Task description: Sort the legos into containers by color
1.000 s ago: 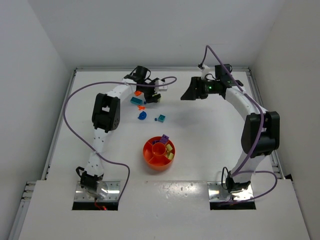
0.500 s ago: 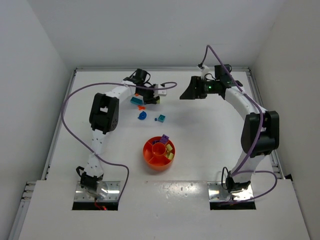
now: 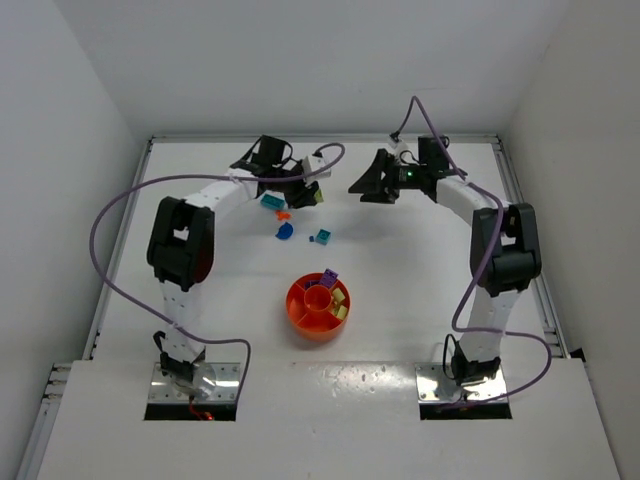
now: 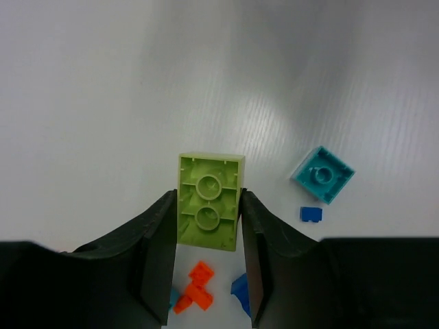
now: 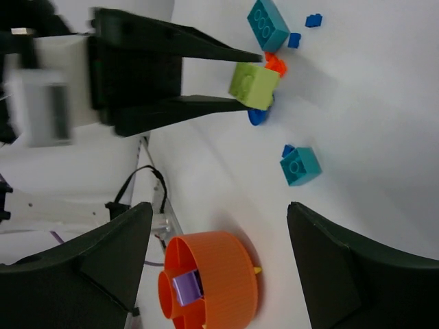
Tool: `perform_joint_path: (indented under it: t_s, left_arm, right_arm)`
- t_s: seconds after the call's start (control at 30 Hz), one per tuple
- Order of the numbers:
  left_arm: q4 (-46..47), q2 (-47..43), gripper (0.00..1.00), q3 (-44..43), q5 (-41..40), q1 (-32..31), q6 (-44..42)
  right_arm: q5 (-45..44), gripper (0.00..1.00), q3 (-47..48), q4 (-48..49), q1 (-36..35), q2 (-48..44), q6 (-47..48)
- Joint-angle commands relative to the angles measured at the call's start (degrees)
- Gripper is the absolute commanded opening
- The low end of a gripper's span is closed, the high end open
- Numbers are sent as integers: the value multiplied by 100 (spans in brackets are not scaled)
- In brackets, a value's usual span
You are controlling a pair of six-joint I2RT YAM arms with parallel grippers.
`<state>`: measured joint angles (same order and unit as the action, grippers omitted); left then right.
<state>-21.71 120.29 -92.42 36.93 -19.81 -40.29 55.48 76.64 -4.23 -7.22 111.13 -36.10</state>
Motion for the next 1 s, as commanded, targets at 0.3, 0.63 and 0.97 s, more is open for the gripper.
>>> perform_joint_path:
  t_s: [0.3,0.63,0.97]
  left_arm:
    - [1186,-1262,12,479,675,-453,1216]
    - [1187,-1368,14,480,869,-559,1270]
    - [1187,-1526,15,594,930,-559,1217]
  right_arm:
    - [727,79,202,1617,-183,286,-1444]
    - [779,79,202,1759,-341,234,-1506]
    - [894,43,-26,1952,-447,234,-1506]
